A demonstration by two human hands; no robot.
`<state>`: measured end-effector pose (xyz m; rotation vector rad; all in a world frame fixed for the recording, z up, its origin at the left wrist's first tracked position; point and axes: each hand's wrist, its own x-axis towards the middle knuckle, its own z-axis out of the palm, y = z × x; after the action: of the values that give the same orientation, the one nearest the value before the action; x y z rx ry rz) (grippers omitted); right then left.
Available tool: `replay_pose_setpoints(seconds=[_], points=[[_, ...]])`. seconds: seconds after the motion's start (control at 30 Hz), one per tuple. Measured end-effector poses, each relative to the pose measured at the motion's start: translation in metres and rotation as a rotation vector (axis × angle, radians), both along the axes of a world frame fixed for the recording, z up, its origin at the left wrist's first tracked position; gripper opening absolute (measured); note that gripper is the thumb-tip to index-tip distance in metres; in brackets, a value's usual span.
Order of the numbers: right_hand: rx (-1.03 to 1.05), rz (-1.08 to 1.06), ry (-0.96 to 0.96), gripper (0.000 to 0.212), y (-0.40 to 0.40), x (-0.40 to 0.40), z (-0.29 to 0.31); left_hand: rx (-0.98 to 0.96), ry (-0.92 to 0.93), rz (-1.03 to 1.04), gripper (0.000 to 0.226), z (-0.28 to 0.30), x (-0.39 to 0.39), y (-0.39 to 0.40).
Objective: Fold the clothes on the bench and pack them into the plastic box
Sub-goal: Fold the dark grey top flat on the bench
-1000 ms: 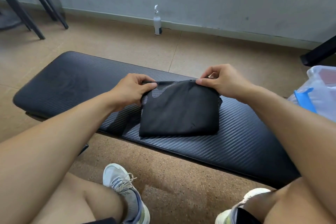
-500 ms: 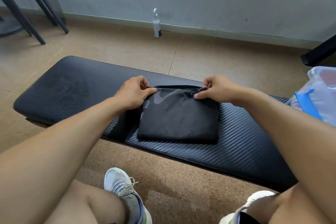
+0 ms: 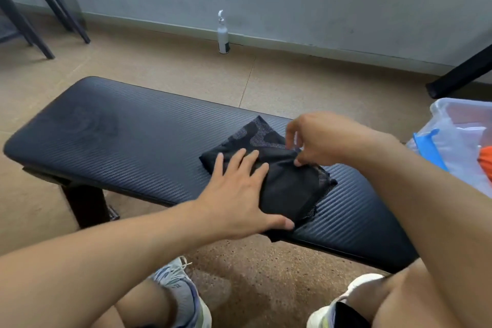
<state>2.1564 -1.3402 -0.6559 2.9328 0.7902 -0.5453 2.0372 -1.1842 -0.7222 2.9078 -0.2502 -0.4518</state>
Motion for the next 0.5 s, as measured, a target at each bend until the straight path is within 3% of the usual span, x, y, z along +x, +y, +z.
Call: replay_pose_setpoints(seconds=[0.07, 0.13, 0.3, 0.4, 0.5], points=[[0.051, 0.121, 0.130, 0.033, 0.003, -0.006, 0.000, 0.070, -0.044, -0.024, 0.125, -0.005, -0.009, -0.010], [-0.043, 0.183, 0.219, 0.046, 0.003, -0.010, -0.004, 0.111, -0.139, -0.061, 0.114, -0.007, -0.013, -0.016], [-0.090, 0.186, 0.312, 0.064, -0.007, -0.002, -0.005, 0.086, -0.312, -0.121, 0.050, -0.003, -0.013, -0.015], [-0.109, 0.230, 0.390, 0.076, -0.012, -0.006, 0.000, -0.040, -0.261, -0.042, 0.030, 0.007, -0.002, -0.005], [-0.086, 0.226, 0.487, 0.077, -0.010, -0.018, 0.008, -0.308, -0.098, 0.147, 0.010, 0.024, 0.018, 0.024]])
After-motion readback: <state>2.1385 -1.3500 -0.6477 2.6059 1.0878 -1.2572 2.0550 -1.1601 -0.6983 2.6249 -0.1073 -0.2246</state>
